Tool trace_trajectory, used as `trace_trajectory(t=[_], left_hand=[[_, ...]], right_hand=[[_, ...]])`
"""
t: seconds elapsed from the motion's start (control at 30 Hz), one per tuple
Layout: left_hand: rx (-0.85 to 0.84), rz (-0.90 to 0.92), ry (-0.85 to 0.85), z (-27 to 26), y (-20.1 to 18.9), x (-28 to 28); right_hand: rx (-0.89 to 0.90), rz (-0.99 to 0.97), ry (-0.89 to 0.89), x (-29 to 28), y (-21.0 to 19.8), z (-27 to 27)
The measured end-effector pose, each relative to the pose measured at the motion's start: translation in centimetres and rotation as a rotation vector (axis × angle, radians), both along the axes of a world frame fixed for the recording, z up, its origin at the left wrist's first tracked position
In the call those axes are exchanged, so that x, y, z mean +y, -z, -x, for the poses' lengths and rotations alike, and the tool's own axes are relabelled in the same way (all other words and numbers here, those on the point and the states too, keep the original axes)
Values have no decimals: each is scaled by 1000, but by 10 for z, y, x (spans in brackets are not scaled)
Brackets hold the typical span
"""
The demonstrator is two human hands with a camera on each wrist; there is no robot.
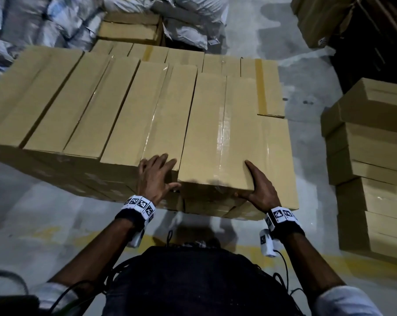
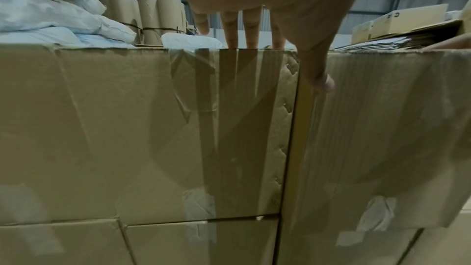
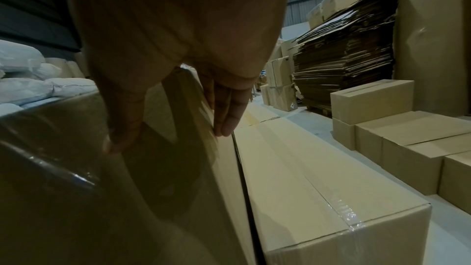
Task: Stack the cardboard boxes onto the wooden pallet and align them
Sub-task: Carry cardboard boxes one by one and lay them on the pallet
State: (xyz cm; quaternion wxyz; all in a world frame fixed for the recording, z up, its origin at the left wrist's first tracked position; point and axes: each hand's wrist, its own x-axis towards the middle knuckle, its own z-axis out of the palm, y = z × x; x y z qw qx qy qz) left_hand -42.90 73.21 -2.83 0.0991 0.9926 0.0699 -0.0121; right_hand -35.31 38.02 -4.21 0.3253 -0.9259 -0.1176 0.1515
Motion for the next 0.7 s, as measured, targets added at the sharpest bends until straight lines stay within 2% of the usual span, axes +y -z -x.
trace_trajectory(t=[0.2, 0.7], left_hand=[[-49, -19, 6, -6, -4, 1], [-43, -11, 11, -20, -7, 1]], right_hand=[[5, 2, 8, 0, 5, -11], [-10, -6, -4, -1, 6, -24]])
